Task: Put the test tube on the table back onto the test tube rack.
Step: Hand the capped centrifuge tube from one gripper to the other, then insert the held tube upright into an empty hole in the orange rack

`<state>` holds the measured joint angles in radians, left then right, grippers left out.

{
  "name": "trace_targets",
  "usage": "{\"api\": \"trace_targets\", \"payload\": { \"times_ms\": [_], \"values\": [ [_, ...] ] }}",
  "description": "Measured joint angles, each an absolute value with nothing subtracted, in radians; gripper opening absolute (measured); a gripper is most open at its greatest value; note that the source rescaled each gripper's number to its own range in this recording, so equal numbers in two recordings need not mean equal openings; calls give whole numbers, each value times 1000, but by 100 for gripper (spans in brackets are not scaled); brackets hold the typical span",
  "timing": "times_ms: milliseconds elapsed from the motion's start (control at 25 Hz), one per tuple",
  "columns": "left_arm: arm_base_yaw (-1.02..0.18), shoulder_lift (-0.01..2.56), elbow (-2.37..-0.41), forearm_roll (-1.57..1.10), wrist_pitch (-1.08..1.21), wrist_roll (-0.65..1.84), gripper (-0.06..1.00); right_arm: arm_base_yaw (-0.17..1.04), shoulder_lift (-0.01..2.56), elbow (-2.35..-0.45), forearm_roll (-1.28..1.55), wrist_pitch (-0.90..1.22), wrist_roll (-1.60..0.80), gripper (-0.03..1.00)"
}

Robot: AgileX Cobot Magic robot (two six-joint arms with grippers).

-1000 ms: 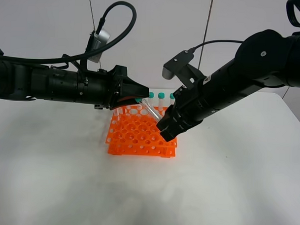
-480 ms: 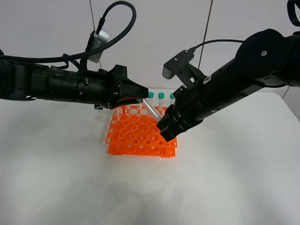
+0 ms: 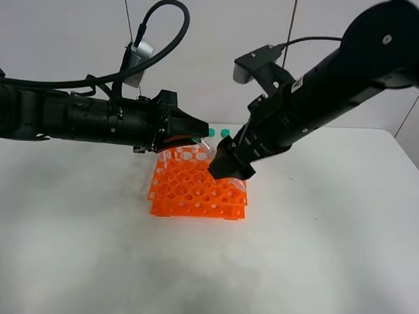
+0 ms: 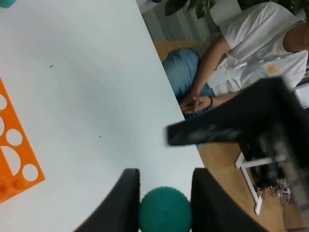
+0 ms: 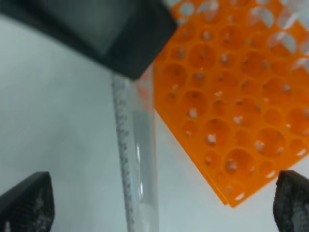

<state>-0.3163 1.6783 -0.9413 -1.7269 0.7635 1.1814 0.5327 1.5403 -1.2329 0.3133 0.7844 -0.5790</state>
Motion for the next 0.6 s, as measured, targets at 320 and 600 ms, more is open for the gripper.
{"api": "trace_targets", "payload": {
  "times_ms": [320,600],
  "values": [
    [-316,1678,-941,-1727,764,1181,0,416,1540,-1369,212,971,-370,100],
    [-316,1678,-941,-1727,764,1181,0,187,1557,-1369,112,1092,-206,100]
  ]
}}
